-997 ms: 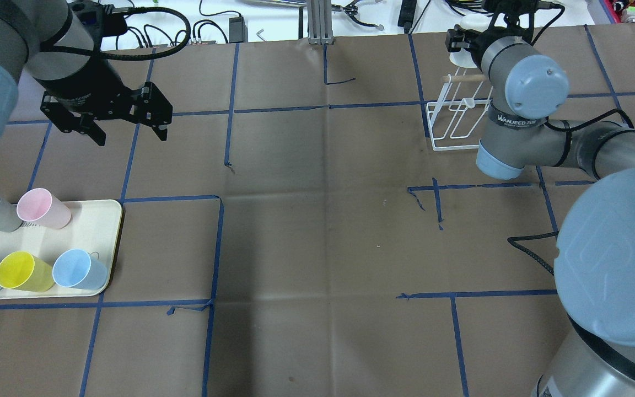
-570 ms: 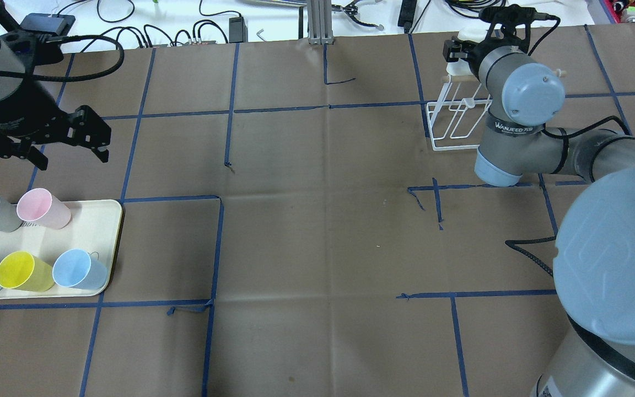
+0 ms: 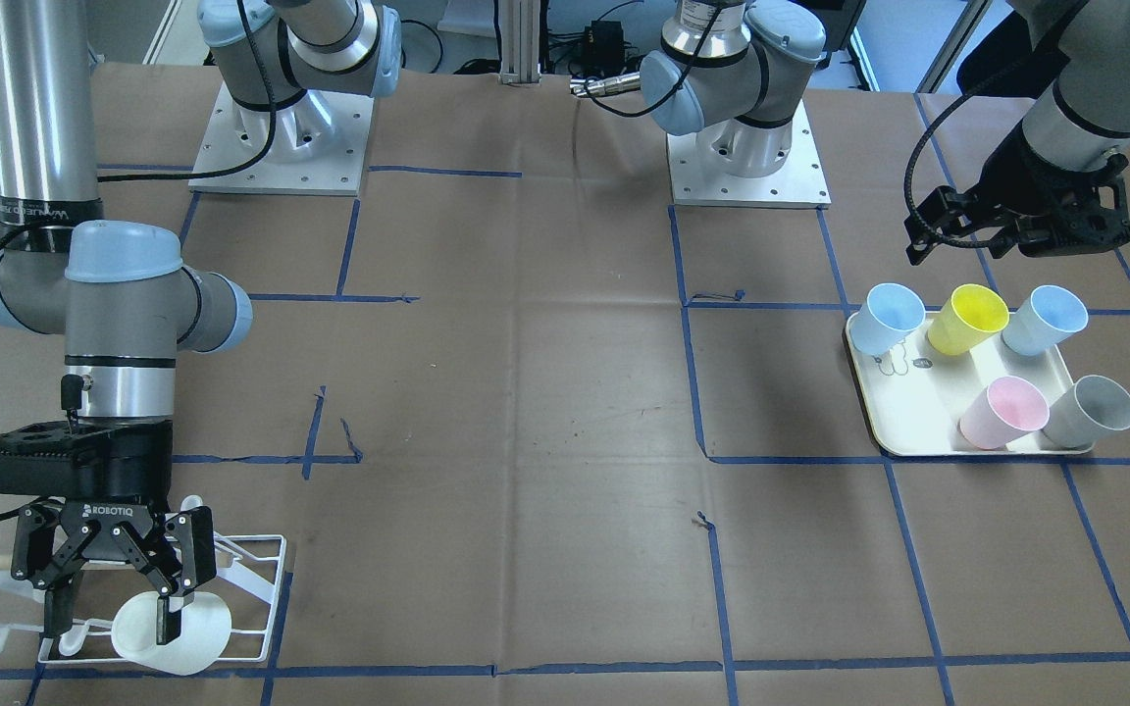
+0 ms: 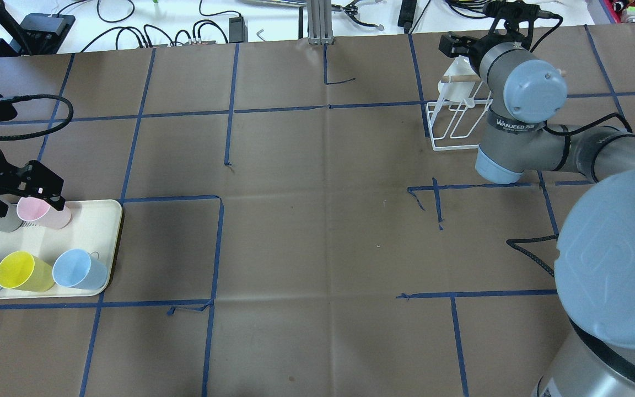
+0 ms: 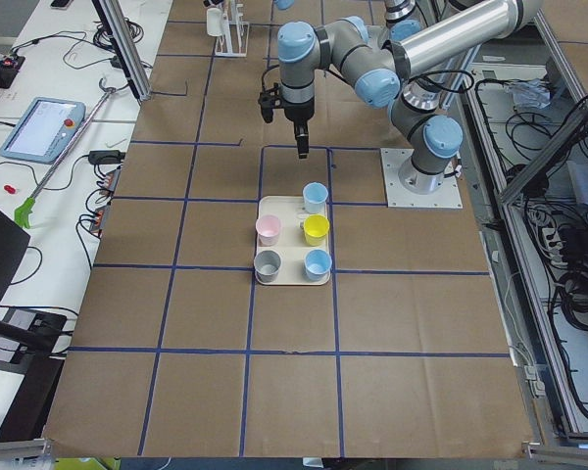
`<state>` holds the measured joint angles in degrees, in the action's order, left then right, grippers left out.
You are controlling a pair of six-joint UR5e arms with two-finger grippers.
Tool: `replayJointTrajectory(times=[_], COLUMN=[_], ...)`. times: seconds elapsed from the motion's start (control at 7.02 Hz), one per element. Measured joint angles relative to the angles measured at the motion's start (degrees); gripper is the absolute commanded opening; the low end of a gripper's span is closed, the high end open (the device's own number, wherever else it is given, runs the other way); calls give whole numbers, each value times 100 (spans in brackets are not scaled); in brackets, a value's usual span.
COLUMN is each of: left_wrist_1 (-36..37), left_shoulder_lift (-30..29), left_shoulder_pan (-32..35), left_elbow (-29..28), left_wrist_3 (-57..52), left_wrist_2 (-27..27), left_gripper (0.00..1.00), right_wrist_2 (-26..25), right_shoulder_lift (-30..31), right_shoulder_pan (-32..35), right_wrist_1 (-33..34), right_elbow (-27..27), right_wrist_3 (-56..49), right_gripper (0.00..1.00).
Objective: Transfer IKEA cup to right arm and place on rack
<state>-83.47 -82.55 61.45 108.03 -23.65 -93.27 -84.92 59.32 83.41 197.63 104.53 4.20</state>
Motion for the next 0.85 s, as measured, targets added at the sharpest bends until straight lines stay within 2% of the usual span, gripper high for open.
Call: replayJointTrajectory(times=[0.43, 0.85], left_wrist_1=[456, 1467], left_shoulder_lift=[4, -52], left_shoulder_pan=[-238, -256], left_elbow=[596, 1484], left_wrist_3=[-433, -475], left_wrist_2=[125, 251], left_gripper=[99, 99], right_wrist_2=[18, 31], right_shoulder_lift=[469, 1111], right_shoulder_pan=[219, 492], right_wrist_1=[-43, -61], right_elbow=[-3, 268], right_wrist_3=[72, 1244], right_gripper=[100, 100])
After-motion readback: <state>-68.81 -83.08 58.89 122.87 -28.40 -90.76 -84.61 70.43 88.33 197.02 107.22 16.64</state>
